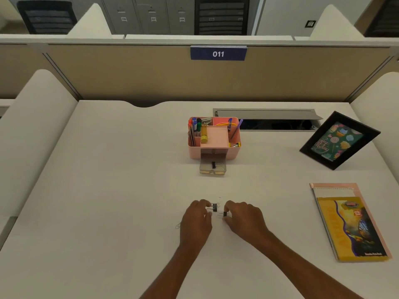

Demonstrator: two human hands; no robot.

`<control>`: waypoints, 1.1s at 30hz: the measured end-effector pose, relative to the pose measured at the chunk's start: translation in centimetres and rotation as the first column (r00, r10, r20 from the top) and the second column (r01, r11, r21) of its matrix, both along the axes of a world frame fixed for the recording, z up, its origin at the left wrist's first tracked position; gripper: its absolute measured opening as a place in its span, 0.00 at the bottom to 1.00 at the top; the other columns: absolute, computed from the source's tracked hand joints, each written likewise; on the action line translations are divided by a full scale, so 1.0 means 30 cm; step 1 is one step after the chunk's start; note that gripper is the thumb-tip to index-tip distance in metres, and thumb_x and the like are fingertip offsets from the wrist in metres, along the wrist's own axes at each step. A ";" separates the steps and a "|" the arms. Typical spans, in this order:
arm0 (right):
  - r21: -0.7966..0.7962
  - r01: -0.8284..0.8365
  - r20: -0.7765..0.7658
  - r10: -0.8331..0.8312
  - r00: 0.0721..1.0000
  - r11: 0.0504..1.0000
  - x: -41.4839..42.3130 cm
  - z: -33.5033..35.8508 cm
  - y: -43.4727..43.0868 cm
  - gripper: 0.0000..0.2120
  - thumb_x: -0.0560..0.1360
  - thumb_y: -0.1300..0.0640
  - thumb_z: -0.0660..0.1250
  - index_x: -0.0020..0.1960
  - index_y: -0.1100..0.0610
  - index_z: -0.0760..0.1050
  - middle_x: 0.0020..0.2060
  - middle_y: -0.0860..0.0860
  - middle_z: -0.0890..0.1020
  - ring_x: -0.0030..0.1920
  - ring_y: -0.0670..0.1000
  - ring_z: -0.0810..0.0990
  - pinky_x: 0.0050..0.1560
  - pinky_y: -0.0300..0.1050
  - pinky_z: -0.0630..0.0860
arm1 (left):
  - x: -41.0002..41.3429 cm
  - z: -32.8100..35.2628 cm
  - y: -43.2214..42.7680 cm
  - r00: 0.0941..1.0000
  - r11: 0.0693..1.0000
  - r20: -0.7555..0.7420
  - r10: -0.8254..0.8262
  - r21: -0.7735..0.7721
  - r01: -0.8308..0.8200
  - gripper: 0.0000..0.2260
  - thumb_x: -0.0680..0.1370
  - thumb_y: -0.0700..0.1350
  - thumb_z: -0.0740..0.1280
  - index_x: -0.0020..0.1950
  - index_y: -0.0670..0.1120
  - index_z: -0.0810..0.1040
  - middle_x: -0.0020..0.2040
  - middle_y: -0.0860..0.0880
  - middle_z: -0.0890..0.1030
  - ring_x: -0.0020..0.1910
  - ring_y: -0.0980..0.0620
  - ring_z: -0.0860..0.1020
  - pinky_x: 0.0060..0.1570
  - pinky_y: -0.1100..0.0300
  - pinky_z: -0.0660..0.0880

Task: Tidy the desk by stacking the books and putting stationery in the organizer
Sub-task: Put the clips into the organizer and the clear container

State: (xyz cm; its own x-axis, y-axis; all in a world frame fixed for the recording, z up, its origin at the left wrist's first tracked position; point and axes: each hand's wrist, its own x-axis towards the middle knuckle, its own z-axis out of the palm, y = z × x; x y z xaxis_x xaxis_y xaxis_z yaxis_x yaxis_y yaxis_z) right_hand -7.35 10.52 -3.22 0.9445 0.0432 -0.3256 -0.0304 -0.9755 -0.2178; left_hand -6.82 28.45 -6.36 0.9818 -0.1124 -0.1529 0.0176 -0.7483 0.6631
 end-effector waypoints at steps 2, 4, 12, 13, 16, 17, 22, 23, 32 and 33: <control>0.016 0.030 0.030 -0.030 0.999 0.999 0.024 0.038 -0.025 0.11 0.79 0.42 0.67 0.58 0.45 0.76 0.49 0.46 0.85 0.50 0.52 0.84 0.43 0.45 0.72 | 0.029 -0.005 0.006 0.998 0.997 0.019 -0.061 0.048 0.060 0.14 0.80 0.47 0.69 0.65 0.56 0.78 0.55 0.55 0.78 0.53 0.54 0.79 0.48 0.59 0.77; 0.050 0.075 0.069 -0.078 0.995 0.996 0.079 0.081 -0.039 0.11 0.78 0.41 0.69 0.57 0.44 0.78 0.47 0.46 0.86 0.47 0.51 0.84 0.43 0.44 0.76 | 0.052 -0.008 0.006 0.994 0.991 0.020 -0.104 0.081 0.102 0.17 0.80 0.49 0.69 0.69 0.58 0.78 0.55 0.55 0.76 0.56 0.55 0.76 0.47 0.62 0.72; 0.122 0.139 0.229 -0.164 0.959 0.983 0.424 0.152 -0.004 0.09 0.80 0.47 0.70 0.57 0.48 0.82 0.48 0.48 0.86 0.45 0.51 0.83 0.44 0.43 0.79 | 0.100 -0.007 -0.007 0.986 0.977 -0.055 -0.155 0.141 0.161 0.19 0.80 0.53 0.69 0.71 0.60 0.77 0.55 0.56 0.74 0.59 0.55 0.74 0.51 0.59 0.76; 0.096 0.132 0.224 -0.151 0.963 0.987 0.456 0.141 0.004 0.09 0.80 0.48 0.69 0.58 0.49 0.82 0.49 0.49 0.86 0.45 0.51 0.83 0.44 0.43 0.78 | 0.100 -0.008 -0.007 0.987 0.978 -0.053 -0.154 0.137 0.160 0.18 0.80 0.53 0.70 0.70 0.60 0.78 0.54 0.56 0.74 0.58 0.55 0.75 0.51 0.59 0.76; 0.000 0.117 0.209 -0.115 0.971 0.993 0.514 0.107 0.023 0.08 0.81 0.50 0.69 0.57 0.50 0.83 0.48 0.49 0.86 0.44 0.51 0.83 0.45 0.43 0.81 | 0.105 -0.009 -0.009 0.986 0.977 -0.044 -0.161 0.133 0.165 0.15 0.80 0.52 0.70 0.67 0.60 0.80 0.53 0.56 0.75 0.57 0.55 0.75 0.50 0.60 0.76; -0.031 0.119 0.197 -0.111 0.974 0.992 0.525 0.096 0.026 0.08 0.81 0.50 0.69 0.56 0.51 0.83 0.47 0.49 0.85 0.43 0.51 0.83 0.46 0.44 0.82 | 0.106 -0.008 -0.010 0.985 0.976 -0.045 -0.165 0.134 0.170 0.15 0.80 0.51 0.70 0.67 0.60 0.80 0.53 0.56 0.75 0.57 0.55 0.75 0.50 0.60 0.76; -0.164 0.125 0.143 -0.101 0.985 0.979 0.541 0.054 0.035 0.05 0.81 0.51 0.69 0.54 0.51 0.83 0.41 0.49 0.81 0.39 0.51 0.81 0.46 0.46 0.83 | 0.111 -0.004 -0.011 0.981 0.972 -0.045 -0.187 0.135 0.192 0.11 0.80 0.51 0.69 0.63 0.59 0.82 0.52 0.54 0.75 0.55 0.54 0.75 0.48 0.60 0.74; -0.173 0.127 0.144 -0.103 0.984 0.977 0.542 0.049 0.035 0.05 0.80 0.52 0.70 0.53 0.51 0.83 0.41 0.49 0.81 0.40 0.51 0.82 0.46 0.47 0.83 | 0.111 -0.005 -0.012 0.981 0.972 -0.041 -0.189 0.134 0.193 0.11 0.80 0.51 0.70 0.62 0.59 0.82 0.52 0.54 0.75 0.55 0.54 0.75 0.47 0.60 0.73; -0.164 0.123 0.157 -0.097 0.983 0.979 0.535 0.054 0.022 0.03 0.79 0.55 0.70 0.52 0.51 0.82 0.42 0.49 0.81 0.41 0.52 0.83 0.46 0.47 0.83 | 0.109 -0.009 -0.015 0.974 0.962 -0.044 -0.222 0.154 0.226 0.14 0.78 0.51 0.72 0.63 0.59 0.81 0.51 0.56 0.73 0.55 0.55 0.74 0.45 0.61 0.67; -0.157 0.123 0.168 -0.096 0.981 0.980 0.529 0.054 0.015 0.03 0.80 0.55 0.69 0.52 0.51 0.81 0.42 0.50 0.82 0.41 0.53 0.83 0.46 0.47 0.83 | 0.109 -0.009 -0.015 0.973 0.960 -0.041 -0.226 0.159 0.230 0.13 0.78 0.51 0.71 0.63 0.59 0.81 0.51 0.56 0.73 0.55 0.55 0.73 0.45 0.61 0.67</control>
State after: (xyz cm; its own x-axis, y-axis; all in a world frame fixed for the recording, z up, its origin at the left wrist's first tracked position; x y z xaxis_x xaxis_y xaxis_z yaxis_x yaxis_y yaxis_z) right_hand 8.51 10.98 -1.61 0.9807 -0.1051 -0.1651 -0.1170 -0.9911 -0.0641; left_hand -3.54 27.99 -6.64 0.9292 -0.3046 -0.2093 -0.1523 -0.8316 0.5341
